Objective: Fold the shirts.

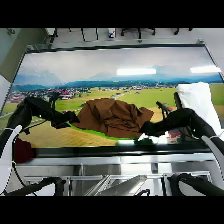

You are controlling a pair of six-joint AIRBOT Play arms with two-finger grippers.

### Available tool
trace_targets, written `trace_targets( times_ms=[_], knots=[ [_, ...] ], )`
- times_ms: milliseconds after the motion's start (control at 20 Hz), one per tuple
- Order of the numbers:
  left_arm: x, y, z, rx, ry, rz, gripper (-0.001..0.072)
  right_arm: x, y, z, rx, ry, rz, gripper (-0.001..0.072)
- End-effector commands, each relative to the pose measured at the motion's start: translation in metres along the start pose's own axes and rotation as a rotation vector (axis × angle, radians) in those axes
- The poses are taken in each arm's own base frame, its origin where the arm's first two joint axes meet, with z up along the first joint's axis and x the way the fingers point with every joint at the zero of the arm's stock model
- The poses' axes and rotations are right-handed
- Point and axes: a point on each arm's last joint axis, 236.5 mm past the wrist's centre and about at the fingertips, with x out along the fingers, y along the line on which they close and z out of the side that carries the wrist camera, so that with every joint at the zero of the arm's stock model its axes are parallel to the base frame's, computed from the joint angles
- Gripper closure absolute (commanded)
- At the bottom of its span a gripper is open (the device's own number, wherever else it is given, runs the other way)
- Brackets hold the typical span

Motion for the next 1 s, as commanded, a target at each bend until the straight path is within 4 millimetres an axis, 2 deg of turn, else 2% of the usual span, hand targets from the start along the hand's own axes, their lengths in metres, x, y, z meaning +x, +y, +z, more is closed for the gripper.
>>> trace_targets(
  times_ms=[0,200,300,400,450,500,550,600,650,750,800,850,900,950],
  knots=[
    [0.029,0.028,-0.001,-0.061,-0.028,0.018,0.0004,0.032,-0.011,-0.014,0.063,-0.032,-0.038,0.0194],
    [0.037,0.023,0.022,-0.042,-0.035,-0.015,0.0004,0.046,-0.006,0.013,0.099,-0.157,-0.057,0.0196],
    [0.039,0.024,0.031,-0.041,-0.026,-0.016,0.0004,0.055,-0.007,0.016,0.110,-0.165,-0.070,0.0272],
    [0.045,0.024,0.034,-0.041,-0.007,-0.018,0.0005,0.064,-0.006,0.017,0.115,-0.151,-0.076,0.0283],
    [0.050,0.023,0.032,-0.035,0.006,-0.017,0.0059,0.068,-0.004,0.019,0.112,-0.142,-0.076,0.0283],
    [0.054,0.021,0.030,-0.018,0.017,-0.015,0.0253,0.072,-0.001,0.021,0.101,-0.136,-0.077,0.0331],
    [0.058,0.019,0.028,-0.006,0.031,-0.015,0.0471,0.075,0.005,0.022,0.083,-0.130,-0.076,0.0567],
    [0.060,0.017,0.026,0.009,0.036,-0.014,0.0593,0.076,0.011,0.024,0.066,-0.129,-0.073,0.0687],
    [0.058,0.013,0.027,0.026,0.031,-0.015,0.0594,0.076,0.018,0.027,0.048,-0.134,-0.066,0.0689],
    [0.040,0.001,0.038,0.057,-0.016,-0.027,0.0687,0.065,0.036,0.037,-0.003,-0.162,-0.040,0.0690],
    [0.023,-0.010,0.044,0.085,-0.051,-0.037,0.0687,0.052,0.051,0.045,-0.030,-0.192,-0.013,0.0689],
    [-0.005,-0.026,0.052,0.129,-0.103,-0.047,0.0687,0.028,0.076,0.055,-0.087,-0.237,0.030,0.0690],
    [-0.038,-0.045,0.059,0.180,-0.172,-0.057,0.0687,-0.005,0.105,0.065,-0.149,-0.298,0.080,0.0690],
    [-0.082,-0.070,0.066,0.240,-0.269,-0.067,0.0687,-0.055,0.142,0.076,-0.236,-0.399,0.138,0.0690]
  ],
)
